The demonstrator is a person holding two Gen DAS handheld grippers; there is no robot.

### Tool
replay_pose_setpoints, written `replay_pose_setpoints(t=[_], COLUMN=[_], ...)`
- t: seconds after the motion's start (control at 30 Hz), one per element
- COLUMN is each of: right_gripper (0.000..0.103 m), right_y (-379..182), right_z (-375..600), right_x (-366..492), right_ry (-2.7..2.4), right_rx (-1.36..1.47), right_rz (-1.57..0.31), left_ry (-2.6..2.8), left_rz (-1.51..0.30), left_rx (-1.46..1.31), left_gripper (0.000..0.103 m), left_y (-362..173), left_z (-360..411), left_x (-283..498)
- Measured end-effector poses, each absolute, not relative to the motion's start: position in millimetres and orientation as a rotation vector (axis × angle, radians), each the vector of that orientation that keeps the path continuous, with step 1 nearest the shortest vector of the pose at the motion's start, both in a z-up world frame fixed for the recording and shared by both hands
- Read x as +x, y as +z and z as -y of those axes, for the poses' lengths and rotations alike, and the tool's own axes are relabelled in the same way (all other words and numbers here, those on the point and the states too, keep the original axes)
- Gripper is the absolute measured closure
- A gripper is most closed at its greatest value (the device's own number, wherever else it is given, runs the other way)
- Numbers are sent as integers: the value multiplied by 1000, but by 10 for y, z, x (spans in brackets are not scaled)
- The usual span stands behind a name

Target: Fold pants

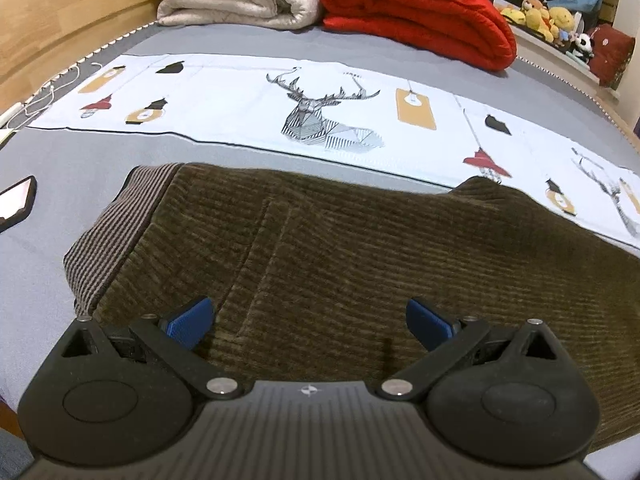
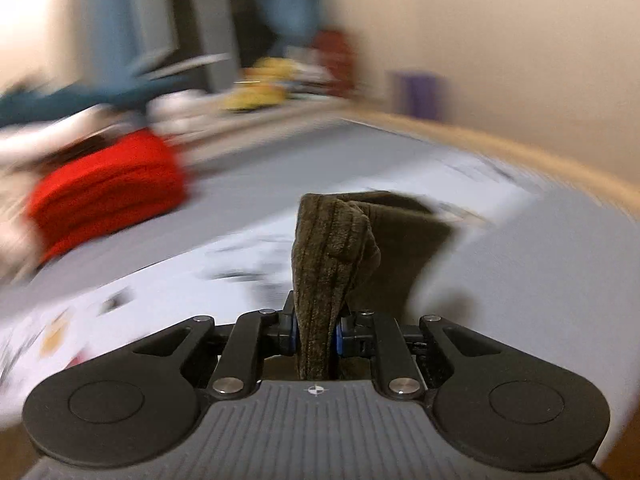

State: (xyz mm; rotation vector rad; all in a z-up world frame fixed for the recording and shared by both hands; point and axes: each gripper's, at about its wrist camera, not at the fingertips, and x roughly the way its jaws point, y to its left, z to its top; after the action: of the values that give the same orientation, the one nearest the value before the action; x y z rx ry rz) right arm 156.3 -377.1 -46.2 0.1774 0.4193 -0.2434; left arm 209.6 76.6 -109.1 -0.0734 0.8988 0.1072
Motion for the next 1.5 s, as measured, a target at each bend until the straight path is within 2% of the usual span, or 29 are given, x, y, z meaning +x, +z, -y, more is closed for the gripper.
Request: replay_pose_setpoints(t=[0.13,0.27,0.33,0.43,0.53,0.6,0.67,0.73,0.8,0.97,1.5], right_gripper=[86,85,82,79,63,58,38,33,33,38,38], right_y=[-869,-1726,-1825,-1743,-1610,-1525,-1468,-1463,-1406,-1053,-1205], right_z=[2513,1810,1685,1696,1767,1782,1771,1743,1804,2323,1988], right_x=[1434,1284,1151,1138,1166,1088,999,947,950,1083,2169], right_ry=[133,319,273,281,340,392,472,488,500,492,93], right_rx=[-206,-365,-427,-402,-335,-268,-210,-201,-145,246,231], right_rz=[-449,-661,-572,-599,-656,-674,-704,-703,-715,-694,-753], left_ry=[107,101,101,95,83,75,67,62,56,42,152], left_rz=[-910,-918,-927,-937,-931,-927,-925,-923,-922,-920,-912], left_rx=[-77,-72,-83,-97,-104,-109,-102,-84,-70,-37,-185], left_gripper=[0,0,0,0,0,0,0,0,0,0,0], left_y=[-1122,-1137,-1150,-1156,-1116,-1100,-1096,-1103,-1112,-1144,-1042], left_z=[-823,-859,-878,-879,-852,-833,-802,-763,-728,-629,-1101], left_x=[2071,2055,2051,2065,2075,2070,2060,2050,2040,2024,2121])
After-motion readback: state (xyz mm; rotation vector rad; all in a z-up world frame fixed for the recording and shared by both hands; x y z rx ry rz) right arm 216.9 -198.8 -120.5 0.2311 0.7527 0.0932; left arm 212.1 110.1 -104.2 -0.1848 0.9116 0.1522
